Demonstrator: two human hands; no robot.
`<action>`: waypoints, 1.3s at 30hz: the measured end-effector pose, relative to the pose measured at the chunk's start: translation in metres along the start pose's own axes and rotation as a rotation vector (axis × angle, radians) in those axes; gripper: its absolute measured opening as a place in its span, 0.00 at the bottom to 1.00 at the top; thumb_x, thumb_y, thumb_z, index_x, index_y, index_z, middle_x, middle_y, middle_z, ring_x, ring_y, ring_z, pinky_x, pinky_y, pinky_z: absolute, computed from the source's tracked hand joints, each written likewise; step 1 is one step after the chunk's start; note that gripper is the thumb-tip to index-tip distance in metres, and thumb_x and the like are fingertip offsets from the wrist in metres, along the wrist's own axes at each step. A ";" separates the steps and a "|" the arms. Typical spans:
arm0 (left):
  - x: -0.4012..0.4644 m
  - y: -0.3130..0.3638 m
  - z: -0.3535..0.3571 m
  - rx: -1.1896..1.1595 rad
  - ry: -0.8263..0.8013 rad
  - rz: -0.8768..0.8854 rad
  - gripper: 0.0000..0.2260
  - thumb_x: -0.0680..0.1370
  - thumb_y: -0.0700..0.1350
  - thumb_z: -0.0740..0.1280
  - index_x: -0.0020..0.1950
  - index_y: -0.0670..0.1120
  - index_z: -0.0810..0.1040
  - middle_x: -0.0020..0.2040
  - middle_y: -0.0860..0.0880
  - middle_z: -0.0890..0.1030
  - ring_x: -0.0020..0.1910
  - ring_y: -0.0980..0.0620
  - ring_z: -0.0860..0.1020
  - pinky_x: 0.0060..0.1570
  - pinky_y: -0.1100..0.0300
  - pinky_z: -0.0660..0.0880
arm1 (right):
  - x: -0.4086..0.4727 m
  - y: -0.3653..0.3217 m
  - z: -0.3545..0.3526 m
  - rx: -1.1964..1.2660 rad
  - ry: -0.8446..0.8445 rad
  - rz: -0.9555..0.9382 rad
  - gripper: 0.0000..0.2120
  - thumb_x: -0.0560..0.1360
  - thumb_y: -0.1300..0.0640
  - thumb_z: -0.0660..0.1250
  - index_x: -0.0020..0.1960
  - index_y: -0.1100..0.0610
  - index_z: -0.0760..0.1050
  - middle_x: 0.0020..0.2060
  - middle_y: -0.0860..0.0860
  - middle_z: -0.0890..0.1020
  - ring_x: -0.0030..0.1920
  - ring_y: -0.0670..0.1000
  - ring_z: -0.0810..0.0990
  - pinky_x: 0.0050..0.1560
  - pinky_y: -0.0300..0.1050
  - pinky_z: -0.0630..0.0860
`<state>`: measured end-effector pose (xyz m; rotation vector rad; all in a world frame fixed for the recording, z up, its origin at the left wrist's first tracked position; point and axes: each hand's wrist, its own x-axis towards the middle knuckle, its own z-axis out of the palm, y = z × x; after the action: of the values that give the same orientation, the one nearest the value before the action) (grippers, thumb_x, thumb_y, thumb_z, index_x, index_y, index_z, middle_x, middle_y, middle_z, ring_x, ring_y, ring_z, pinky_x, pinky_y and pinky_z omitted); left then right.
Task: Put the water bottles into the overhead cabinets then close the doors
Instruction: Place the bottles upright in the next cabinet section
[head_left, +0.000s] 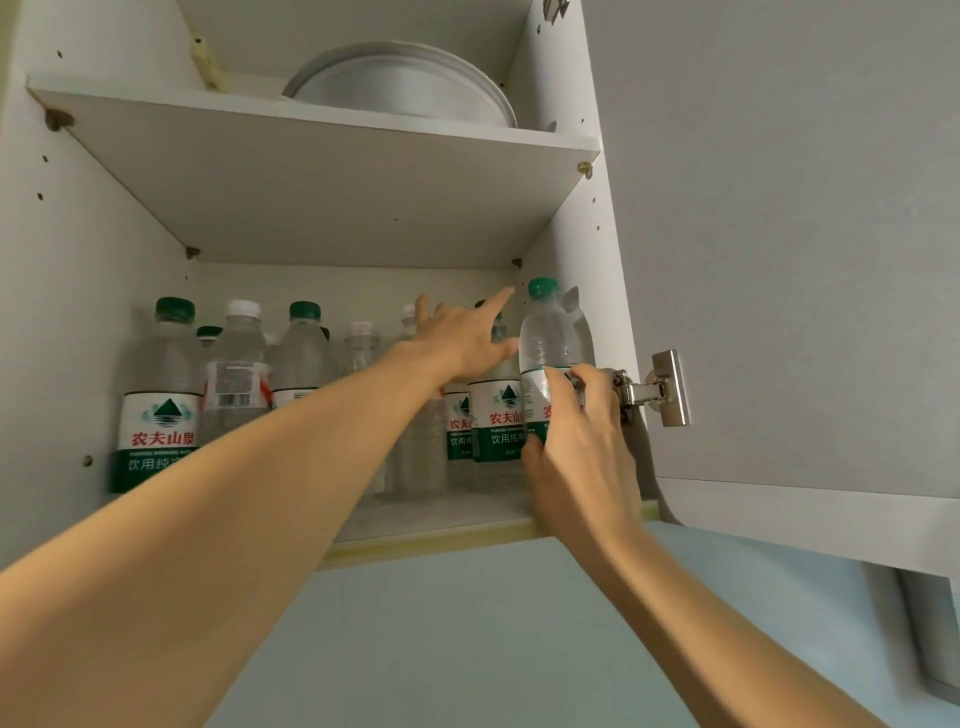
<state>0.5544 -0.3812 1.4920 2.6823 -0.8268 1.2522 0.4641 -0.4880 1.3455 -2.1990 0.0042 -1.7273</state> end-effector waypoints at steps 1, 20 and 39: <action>0.004 0.001 -0.001 -0.002 -0.033 -0.010 0.31 0.81 0.66 0.55 0.82 0.59 0.51 0.72 0.45 0.75 0.76 0.38 0.64 0.76 0.35 0.41 | 0.000 0.000 0.001 0.009 -0.001 0.010 0.27 0.77 0.64 0.65 0.74 0.52 0.64 0.72 0.51 0.61 0.69 0.54 0.68 0.49 0.45 0.76; 0.004 -0.035 -0.009 -0.088 -0.056 0.062 0.29 0.78 0.66 0.63 0.77 0.61 0.61 0.70 0.46 0.76 0.76 0.40 0.63 0.76 0.36 0.42 | 0.007 0.008 0.002 -0.061 -0.110 -0.013 0.30 0.83 0.56 0.66 0.80 0.52 0.56 0.77 0.53 0.58 0.75 0.54 0.64 0.57 0.46 0.77; -0.051 -0.048 0.051 0.065 0.077 0.153 0.67 0.58 0.76 0.72 0.76 0.60 0.24 0.81 0.47 0.41 0.79 0.43 0.35 0.75 0.33 0.37 | 0.048 0.011 -0.007 0.011 -0.581 0.143 0.52 0.77 0.64 0.71 0.81 0.51 0.33 0.65 0.58 0.77 0.55 0.56 0.81 0.57 0.53 0.81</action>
<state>0.5863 -0.3322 1.4285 2.6437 -1.0148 1.4285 0.4717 -0.5103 1.3893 -2.5375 0.0103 -0.9661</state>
